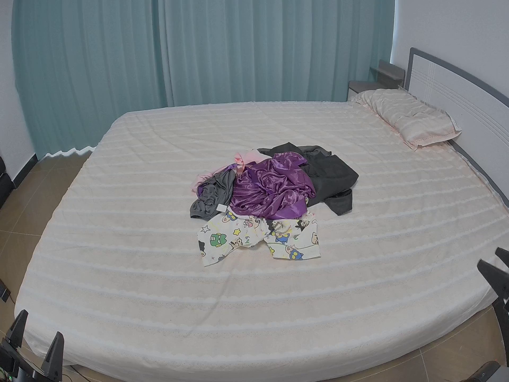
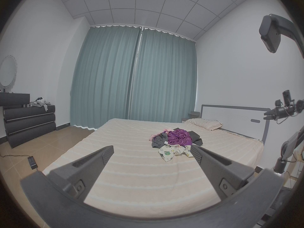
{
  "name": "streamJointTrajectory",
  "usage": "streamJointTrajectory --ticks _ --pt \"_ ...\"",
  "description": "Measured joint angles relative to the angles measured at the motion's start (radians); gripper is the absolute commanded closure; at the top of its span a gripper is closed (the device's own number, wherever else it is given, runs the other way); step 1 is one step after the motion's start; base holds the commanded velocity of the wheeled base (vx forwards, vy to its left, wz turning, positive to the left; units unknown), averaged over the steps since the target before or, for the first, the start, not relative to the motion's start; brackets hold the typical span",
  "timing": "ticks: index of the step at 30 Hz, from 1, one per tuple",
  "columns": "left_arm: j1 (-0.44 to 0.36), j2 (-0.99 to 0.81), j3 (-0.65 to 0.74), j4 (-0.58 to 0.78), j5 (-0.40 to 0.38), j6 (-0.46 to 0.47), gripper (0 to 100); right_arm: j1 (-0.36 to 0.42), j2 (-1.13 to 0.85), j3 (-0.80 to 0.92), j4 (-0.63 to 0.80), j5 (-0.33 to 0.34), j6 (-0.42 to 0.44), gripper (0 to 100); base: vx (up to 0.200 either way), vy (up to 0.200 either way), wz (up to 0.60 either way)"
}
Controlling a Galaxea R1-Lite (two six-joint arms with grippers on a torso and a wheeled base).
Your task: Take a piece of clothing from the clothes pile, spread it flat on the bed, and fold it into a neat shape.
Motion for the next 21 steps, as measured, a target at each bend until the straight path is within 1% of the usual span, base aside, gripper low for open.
streamJointTrajectory --ticks 1,5,14,18,21 --pt "0.0 0.0 0.0 0.0 0.0 0.0 0 0.004 0.022 -0.006 -0.008 0.002 0.011 0 0.0 0.0 0.0" --pt "0.0 0.0 0.0 0.0 0.0 0.0 0 0.046 0.223 -0.061 -0.082 0.02 0.109 0 0.0 0.0 0.0" --pt "0.0 0.0 0.0 0.0 0.0 0.0 0 0.122 0.665 -0.212 -0.239 0.046 0.299 0 0.0 0.0 0.0" --pt "0.0 0.0 0.0 0.0 0.0 0.0 0 0.151 0.891 -0.312 -0.304 0.03 0.383 0 0.0 0.0 0.0" --pt "0.0 0.0 0.0 0.0 0.0 0.0 0 0.165 1.02 -0.377 -0.339 0.011 0.422 0 0.0 0.0 0.0"
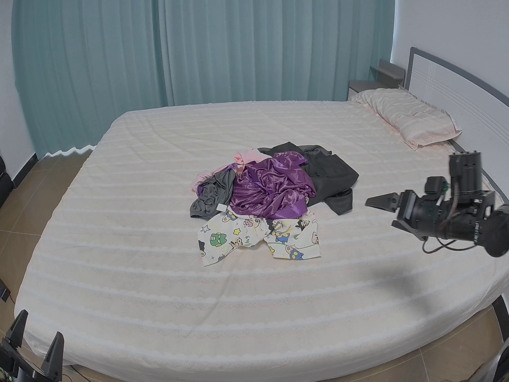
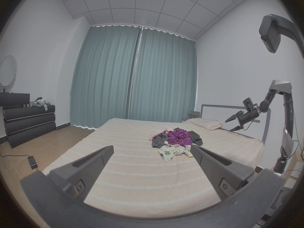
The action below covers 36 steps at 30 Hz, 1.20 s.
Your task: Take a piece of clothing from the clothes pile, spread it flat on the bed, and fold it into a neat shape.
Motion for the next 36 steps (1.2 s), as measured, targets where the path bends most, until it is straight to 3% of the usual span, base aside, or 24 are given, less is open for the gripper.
streamJointTrajectory --ticks 8,13,24,36 --pt "0.0 0.0 0.0 0.0 0.0 0.0 0 0.035 0.393 -0.26 -0.079 -0.063 0.088 0 0.0 0.0 0.0" --pt "0.0 0.0 0.0 0.0 0.0 0.0 0 0.051 0.584 -0.42 -0.101 -0.107 0.096 0 0.0 0.0 0.0" --pt "0.0 0.0 0.0 0.0 0.0 0.0 0 0.084 0.851 -0.592 -0.119 -0.141 -0.134 0 0.0 0.0 0.0" --pt "0.0 0.0 0.0 0.0 0.0 0.0 0 0.161 0.99 -0.769 -0.103 -0.148 -0.153 0 0.0 0.0 0.0"
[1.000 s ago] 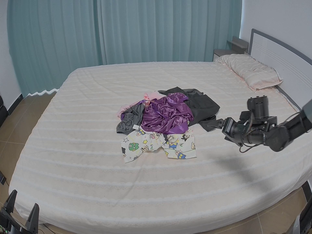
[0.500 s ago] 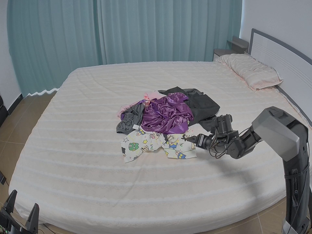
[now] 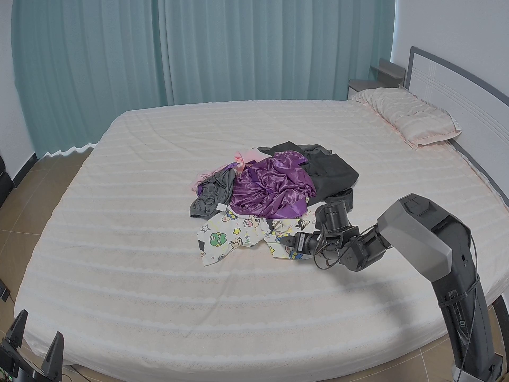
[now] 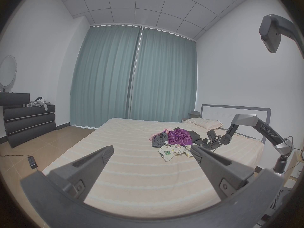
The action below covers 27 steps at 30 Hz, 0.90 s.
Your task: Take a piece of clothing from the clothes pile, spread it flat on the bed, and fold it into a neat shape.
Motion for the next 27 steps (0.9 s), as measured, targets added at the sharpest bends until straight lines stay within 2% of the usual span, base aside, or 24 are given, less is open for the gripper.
streamJointTrajectory --ticks 10,11,19,23,27 --pt "0.0 0.0 0.0 0.0 0.0 0.0 0 0.056 0.05 -0.124 0.116 -0.003 -0.01 0 0.0 0.0 0.0" --pt "0.0 0.0 0.0 0.0 0.0 0.0 0 0.06 0.053 -0.138 0.128 -0.003 -0.011 100 0.0 0.0 0.0" --pt "0.0 0.0 0.0 0.0 0.0 0.0 0 0.072 0.073 -0.184 0.151 -0.045 -0.019 100 0.0 0.0 0.0" --pt "0.0 0.0 0.0 0.0 0.0 0.0 0 0.066 0.064 -0.136 0.142 -0.044 -0.019 100 0.0 0.0 0.0" --pt "0.0 0.0 0.0 0.0 0.0 0.0 0 0.06 0.014 -0.035 0.124 -0.011 -0.012 100 0.0 0.0 0.0"
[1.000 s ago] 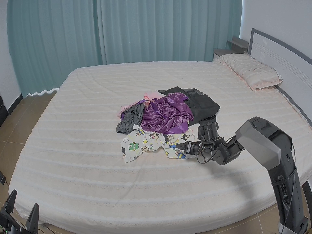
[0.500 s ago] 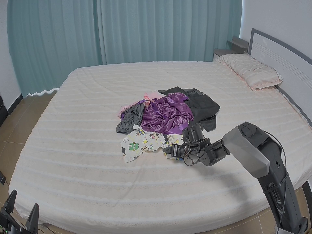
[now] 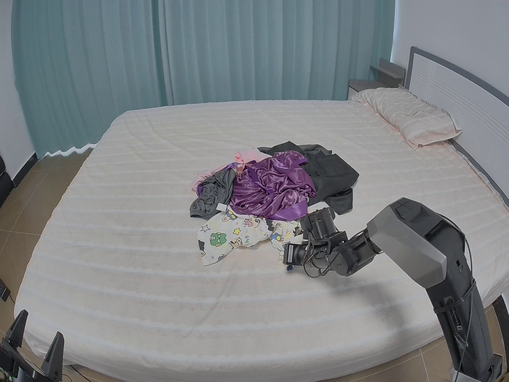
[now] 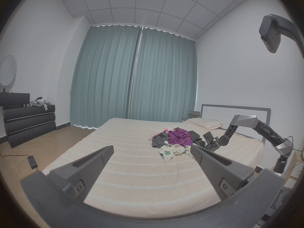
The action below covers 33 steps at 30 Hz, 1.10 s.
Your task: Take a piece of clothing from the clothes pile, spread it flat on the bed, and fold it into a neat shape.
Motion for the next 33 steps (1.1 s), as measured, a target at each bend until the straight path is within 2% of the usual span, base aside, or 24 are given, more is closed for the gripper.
streamJointTrajectory --ticks 11,21,27,30,33 --pt "0.0 0.0 0.0 0.0 -0.001 0.001 0 -0.028 -0.262 0.429 -0.201 0.164 0.041 100 0.0 0.0 0.0" --pt "0.0 0.0 0.0 0.001 -0.022 0.036 0 -0.01 -0.622 0.899 -0.431 0.317 0.068 100 0.0 0.0 0.0" --pt "0.0 0.006 -0.013 0.002 -0.064 0.072 0 0.02 -0.891 1.076 -0.48 0.386 0.074 100 0.0 0.0 0.0" --pt "0.0 0.045 -0.081 -0.001 -0.094 0.071 0 0.036 -1.013 1.129 -0.492 0.415 0.075 100 0.0 0.0 0.0" --pt "-0.003 0.124 -0.155 -0.005 -0.158 0.095 0 0.051 -1.101 1.157 -0.498 0.431 0.076 100 0.0 0.0 0.0"
